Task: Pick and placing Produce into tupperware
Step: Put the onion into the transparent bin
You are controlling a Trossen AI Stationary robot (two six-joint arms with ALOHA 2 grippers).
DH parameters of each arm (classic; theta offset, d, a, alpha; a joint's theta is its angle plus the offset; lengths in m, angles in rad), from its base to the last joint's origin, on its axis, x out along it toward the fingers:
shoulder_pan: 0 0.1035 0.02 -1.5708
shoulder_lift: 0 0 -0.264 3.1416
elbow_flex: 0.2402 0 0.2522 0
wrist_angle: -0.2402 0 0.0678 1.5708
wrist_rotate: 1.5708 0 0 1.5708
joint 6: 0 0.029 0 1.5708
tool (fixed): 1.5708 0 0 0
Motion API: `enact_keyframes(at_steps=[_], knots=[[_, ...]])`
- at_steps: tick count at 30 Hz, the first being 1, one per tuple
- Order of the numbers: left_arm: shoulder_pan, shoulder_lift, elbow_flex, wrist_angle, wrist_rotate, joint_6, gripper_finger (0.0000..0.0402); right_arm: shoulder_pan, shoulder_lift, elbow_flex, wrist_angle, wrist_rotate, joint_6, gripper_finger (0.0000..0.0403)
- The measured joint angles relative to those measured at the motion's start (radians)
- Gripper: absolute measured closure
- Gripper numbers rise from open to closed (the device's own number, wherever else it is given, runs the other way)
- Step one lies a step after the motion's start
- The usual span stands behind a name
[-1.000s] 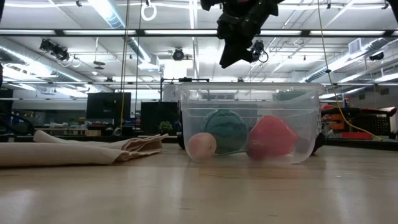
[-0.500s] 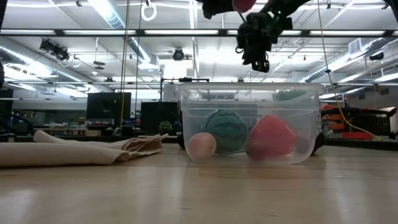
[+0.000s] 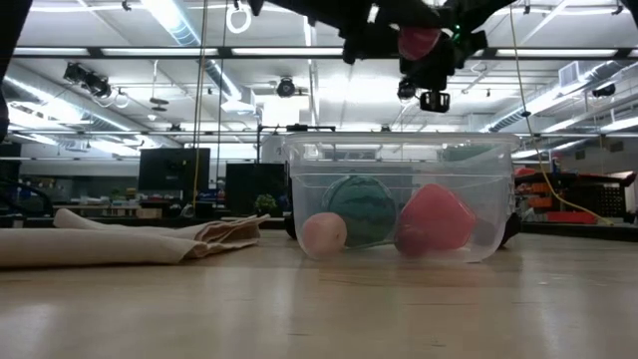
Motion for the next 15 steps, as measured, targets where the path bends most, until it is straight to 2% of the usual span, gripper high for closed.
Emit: enact_keyframes(at_steps=[4, 9, 15], knots=[[0.004, 0.025, 0.041, -0.027, -0.003, 0.024, 0.0131, 0.025, 0.001, 0.0, -0.086, 0.064, -0.032, 0.033], [0.003, 0.03, 0.078, -0.063, 0.001, 0.065, 0.0132, 0.035, 0.001, -0.001, -0.096, 0.154, 0.009, 0.0332], [-0.002, 0.03, 0.08, -0.117, 0.061, 0.078, 0.0128, 0.036, 0.001, -0.001, -0.118, 0.15, 0.079, 0.0333]])
